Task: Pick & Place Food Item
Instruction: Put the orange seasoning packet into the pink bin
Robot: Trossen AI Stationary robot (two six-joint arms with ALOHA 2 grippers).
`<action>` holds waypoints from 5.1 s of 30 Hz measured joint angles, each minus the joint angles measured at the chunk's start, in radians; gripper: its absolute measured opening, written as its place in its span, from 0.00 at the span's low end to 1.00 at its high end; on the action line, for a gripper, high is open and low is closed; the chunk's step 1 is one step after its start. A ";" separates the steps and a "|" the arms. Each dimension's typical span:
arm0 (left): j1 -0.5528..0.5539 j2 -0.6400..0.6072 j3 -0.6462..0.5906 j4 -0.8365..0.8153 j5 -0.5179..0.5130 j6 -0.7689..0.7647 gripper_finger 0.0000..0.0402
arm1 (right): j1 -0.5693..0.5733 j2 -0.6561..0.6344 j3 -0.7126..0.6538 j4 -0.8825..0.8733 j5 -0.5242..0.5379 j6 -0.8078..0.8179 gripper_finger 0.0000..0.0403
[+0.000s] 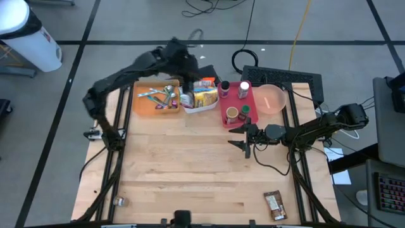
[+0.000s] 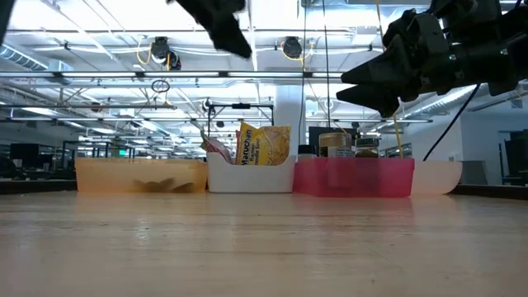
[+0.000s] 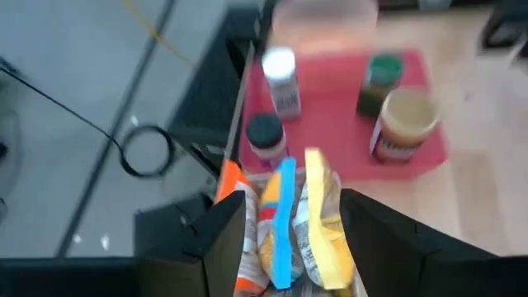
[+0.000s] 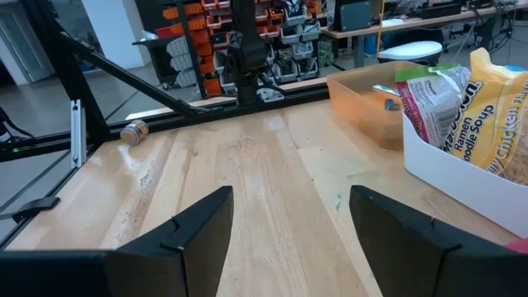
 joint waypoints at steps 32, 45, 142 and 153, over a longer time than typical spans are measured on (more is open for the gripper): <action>-0.026 -0.788 -0.691 0.280 0.578 -0.032 0.52 | 0.000 0.000 0.000 -0.022 0.000 0.026 0.59; -0.153 -0.772 -1.332 1.408 0.609 -0.541 0.52 | 0.000 0.000 0.000 -0.009 -0.002 0.026 0.59; -1.179 0.552 -0.208 1.625 -0.680 -0.863 0.52 | 0.962 0.084 0.001 -0.611 -0.227 0.636 0.10; -1.171 0.552 -0.208 1.602 -0.705 -0.852 0.52 | 0.929 0.087 -0.002 -0.503 -0.096 0.440 0.01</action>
